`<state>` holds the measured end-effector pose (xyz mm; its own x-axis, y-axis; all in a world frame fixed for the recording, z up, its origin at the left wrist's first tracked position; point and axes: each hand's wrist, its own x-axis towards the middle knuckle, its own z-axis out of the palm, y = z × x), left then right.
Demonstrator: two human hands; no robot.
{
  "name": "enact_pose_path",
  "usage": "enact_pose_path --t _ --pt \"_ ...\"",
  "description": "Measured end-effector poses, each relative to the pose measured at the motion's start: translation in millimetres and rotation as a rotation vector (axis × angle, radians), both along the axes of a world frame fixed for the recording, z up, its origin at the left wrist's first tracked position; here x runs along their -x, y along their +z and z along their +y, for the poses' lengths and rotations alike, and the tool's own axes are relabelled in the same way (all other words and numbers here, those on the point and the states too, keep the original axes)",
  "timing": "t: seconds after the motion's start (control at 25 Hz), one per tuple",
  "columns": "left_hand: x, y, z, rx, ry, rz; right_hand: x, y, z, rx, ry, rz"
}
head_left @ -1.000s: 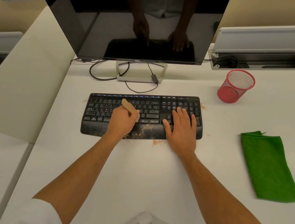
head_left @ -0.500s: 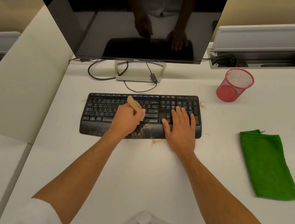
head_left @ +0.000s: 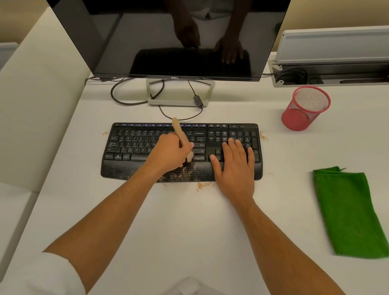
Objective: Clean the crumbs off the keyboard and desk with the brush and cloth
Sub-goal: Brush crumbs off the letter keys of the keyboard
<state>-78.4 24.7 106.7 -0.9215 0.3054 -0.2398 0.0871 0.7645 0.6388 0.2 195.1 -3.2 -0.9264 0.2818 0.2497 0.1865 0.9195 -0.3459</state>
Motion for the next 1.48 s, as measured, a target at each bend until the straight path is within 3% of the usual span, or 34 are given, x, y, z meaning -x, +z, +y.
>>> enact_pose_path --t 0.12,0.32,0.6,0.84,1.04,1.16,1.32,1.48 --pt "-4 -8 3 -0.048 0.034 0.054 0 0 0 0.001 -0.002 0.002" --pt "2 3 0 0.214 -0.175 -0.186 1 0 1 0.010 0.001 -0.007" --pt "-4 -6 8 -0.079 0.062 0.053 0 -1 0 -0.004 -0.006 0.004" --pt "0 1 6 0.220 -0.127 -0.190 0 0 1 0.005 0.001 -0.002" --pt "-2 -2 7 -0.077 0.066 0.069 0 0 0 -0.005 -0.006 0.014" --pt "-3 -9 13 -0.161 0.051 0.145 0 -1 -1 0.012 -0.003 0.039" --pt "-6 -13 19 -0.058 -0.044 0.081 0 -1 -1 0.008 0.000 0.037" --pt "-2 -5 12 0.097 -0.214 -0.106 0 -1 1 0.015 0.012 0.000"
